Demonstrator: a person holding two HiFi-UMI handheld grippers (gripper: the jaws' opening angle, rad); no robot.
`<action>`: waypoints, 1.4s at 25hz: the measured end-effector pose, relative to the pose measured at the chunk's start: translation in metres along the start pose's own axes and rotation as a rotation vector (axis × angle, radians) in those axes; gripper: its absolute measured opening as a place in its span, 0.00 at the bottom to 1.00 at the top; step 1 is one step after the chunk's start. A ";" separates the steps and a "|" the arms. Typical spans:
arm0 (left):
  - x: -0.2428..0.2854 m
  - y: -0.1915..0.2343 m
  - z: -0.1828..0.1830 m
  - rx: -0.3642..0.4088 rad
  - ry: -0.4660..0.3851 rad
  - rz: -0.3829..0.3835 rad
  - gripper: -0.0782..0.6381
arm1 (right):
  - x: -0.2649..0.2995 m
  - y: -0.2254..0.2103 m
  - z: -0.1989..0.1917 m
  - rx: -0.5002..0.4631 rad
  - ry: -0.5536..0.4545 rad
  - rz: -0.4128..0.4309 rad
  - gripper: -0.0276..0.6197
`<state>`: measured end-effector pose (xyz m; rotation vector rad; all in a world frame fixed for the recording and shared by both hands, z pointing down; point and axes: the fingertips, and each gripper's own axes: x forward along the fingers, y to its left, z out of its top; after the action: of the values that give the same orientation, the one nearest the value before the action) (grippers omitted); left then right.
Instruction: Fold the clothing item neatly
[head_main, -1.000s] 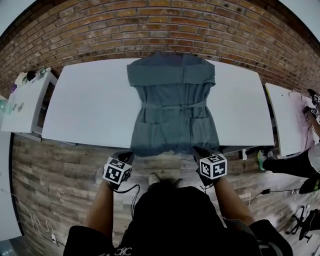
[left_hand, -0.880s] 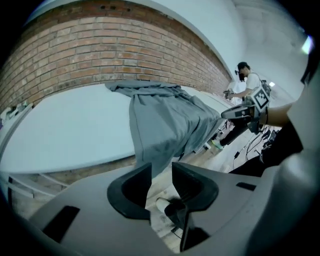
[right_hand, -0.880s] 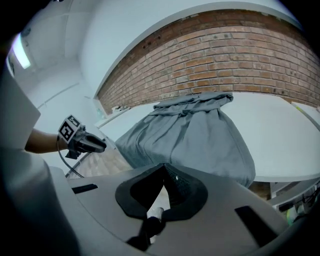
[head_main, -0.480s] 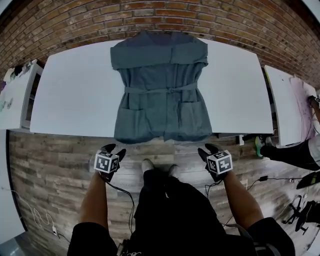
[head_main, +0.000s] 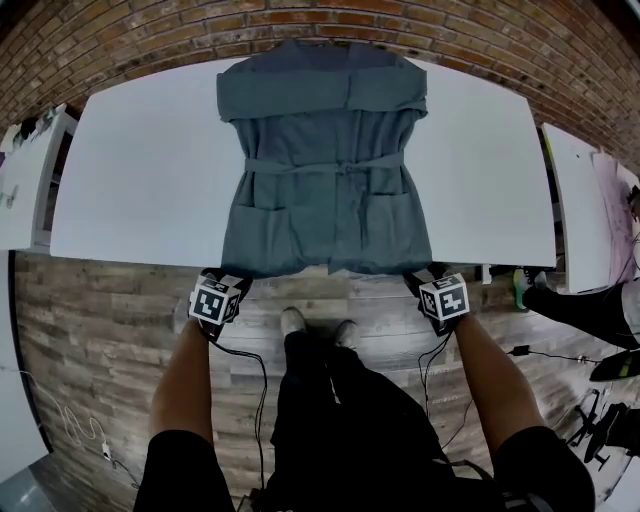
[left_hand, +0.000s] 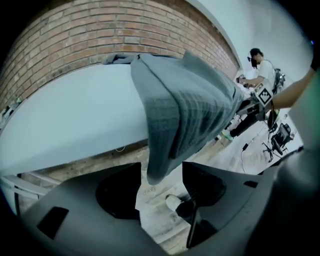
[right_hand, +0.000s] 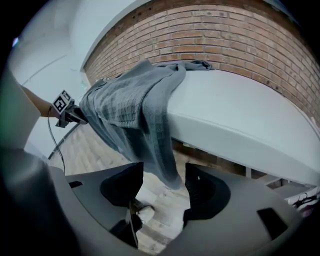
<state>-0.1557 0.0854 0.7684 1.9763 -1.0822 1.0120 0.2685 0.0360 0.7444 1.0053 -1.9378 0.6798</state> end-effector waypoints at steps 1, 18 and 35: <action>0.003 0.001 0.003 -0.014 -0.008 0.000 0.45 | 0.004 0.003 -0.001 -0.006 0.010 0.011 0.45; -0.017 -0.028 -0.012 -0.038 0.015 -0.010 0.12 | -0.015 0.047 0.005 -0.121 0.001 0.113 0.06; -0.121 -0.104 0.066 0.111 -0.182 -0.207 0.12 | -0.132 0.111 0.079 -0.236 -0.166 0.448 0.06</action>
<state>-0.0873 0.1221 0.6142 2.2530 -0.9077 0.8090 0.1866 0.0878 0.5814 0.4957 -2.3568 0.6034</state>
